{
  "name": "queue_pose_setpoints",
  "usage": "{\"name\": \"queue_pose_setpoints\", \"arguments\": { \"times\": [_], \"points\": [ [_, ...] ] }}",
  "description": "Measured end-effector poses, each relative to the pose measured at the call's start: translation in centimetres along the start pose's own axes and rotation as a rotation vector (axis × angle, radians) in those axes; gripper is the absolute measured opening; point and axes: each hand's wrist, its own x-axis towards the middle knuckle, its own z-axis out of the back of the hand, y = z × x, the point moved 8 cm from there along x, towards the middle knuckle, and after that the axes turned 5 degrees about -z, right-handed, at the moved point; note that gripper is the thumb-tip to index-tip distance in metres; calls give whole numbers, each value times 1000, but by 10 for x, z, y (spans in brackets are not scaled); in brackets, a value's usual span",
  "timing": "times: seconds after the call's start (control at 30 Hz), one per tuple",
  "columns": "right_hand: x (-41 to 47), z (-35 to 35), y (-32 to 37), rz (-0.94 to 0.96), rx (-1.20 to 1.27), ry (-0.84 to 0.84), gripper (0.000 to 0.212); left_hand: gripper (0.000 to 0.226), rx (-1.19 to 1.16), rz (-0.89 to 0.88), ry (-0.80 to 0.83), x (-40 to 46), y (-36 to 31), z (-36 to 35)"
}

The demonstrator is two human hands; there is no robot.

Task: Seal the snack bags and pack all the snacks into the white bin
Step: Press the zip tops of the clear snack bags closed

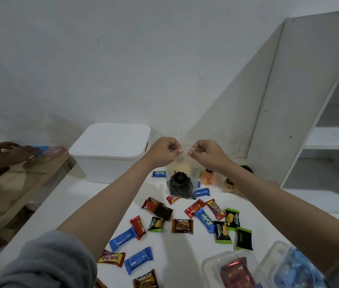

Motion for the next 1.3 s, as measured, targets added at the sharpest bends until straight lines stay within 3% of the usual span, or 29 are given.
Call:
{"name": "queue_pose_setpoints", "arguments": {
  "times": [0.1, 0.3, 0.63, 0.87, 1.17, 1.3],
  "points": [
    [1, -1, 2, 7, -26, 20, 9, 11, -5, 21, 16, -1, 5, -2],
    [-1, -4, 0, 18, -58, 41, 14, 9, 215, 56, 16, -3, 5, 0],
    [-4, -10, 4, 19, -5, 67, 11, 7, 211, 19, 33, -5, -5, -3],
    [-2, -3, -7, -44, 132, -5, 10, 8, 212, 13, -10, -7, -5, 2],
    [-4, 1, 0, 8, 114, -14, 18, 7, 172, 36, 3, -5, -5, -1],
    [-5, 0, 1, 15, 118, -10, 10, 9, 152, 29, -1, -4, -9, 1]
  ]
}}
